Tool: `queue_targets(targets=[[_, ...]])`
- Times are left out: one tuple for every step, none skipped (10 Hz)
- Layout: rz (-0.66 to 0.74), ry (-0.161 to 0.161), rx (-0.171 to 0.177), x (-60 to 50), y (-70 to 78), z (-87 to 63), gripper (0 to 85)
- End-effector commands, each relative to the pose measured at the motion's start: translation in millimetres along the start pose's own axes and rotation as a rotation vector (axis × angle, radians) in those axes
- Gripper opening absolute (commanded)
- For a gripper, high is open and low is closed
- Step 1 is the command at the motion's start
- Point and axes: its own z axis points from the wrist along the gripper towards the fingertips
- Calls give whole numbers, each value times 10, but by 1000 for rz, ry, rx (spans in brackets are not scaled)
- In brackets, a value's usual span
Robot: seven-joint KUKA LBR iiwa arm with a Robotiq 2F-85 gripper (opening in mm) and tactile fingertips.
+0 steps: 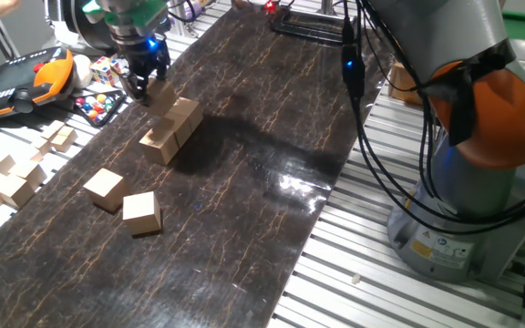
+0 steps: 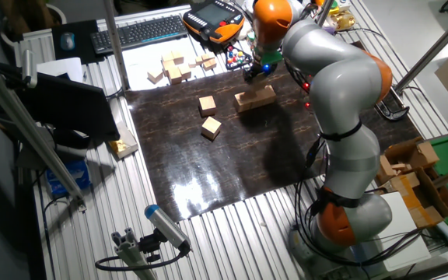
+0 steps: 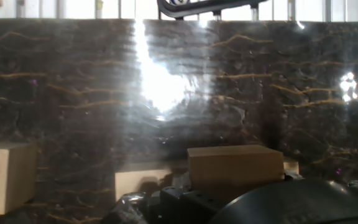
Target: Stack the blocks into a pyramid shape
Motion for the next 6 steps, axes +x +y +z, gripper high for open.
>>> queue_targets(targets=[[0, 4, 4, 20, -23, 11, 7], [-11, 5, 7, 39, -52, 26, 7], [-14, 5, 5, 63, -84, 49, 7], [-18, 4, -2, 91, -123, 89, 7], [-21, 2, -2, 98, -134, 109, 7], [-21, 5, -7, 109, -146, 121, 7]])
